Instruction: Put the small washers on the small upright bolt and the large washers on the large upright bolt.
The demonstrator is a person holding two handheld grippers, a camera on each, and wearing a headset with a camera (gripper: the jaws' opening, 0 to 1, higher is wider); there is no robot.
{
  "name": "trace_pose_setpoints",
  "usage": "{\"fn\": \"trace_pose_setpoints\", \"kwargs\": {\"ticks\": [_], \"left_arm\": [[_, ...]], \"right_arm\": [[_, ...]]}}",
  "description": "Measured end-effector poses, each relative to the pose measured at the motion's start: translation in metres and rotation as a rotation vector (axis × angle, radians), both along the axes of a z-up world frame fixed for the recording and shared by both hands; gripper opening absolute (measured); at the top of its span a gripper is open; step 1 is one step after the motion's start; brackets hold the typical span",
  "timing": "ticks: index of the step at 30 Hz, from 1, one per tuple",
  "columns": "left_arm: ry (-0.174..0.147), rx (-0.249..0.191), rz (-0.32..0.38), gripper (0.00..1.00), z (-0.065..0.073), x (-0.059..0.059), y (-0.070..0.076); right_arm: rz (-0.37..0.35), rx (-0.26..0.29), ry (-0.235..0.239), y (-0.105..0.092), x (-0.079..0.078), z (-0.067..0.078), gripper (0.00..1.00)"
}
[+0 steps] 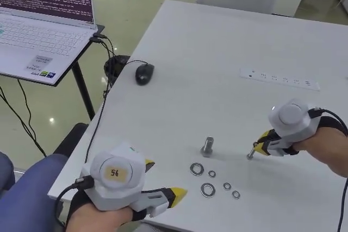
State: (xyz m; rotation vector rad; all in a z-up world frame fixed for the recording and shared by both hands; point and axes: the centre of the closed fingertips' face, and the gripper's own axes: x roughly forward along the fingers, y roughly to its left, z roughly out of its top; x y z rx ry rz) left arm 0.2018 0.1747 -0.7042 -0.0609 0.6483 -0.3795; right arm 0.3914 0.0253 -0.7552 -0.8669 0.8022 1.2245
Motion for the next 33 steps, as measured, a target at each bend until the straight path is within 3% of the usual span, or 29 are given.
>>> {"fn": "trace_pose_setpoints", "kwargs": {"ticks": [9, 25, 33], "left_arm": [[0.003, 0.0, 0.007, 0.55, -0.001, -0.001, 0.003], [0.015, 0.0, 0.027, 0.55, -0.004, -0.005, 0.009], [0.018, 0.002, 0.031, 0.55, -0.004, -0.004, 0.01]], "right_arm": [[0.01, -0.022, 0.013, 0.0, 0.002, -0.011, 0.14], [-0.01, -0.051, 0.069, -0.001, 0.012, -0.059, 0.14], [-0.027, -0.039, 0.084, -0.003, 0.012, -0.062, 0.16]]}}
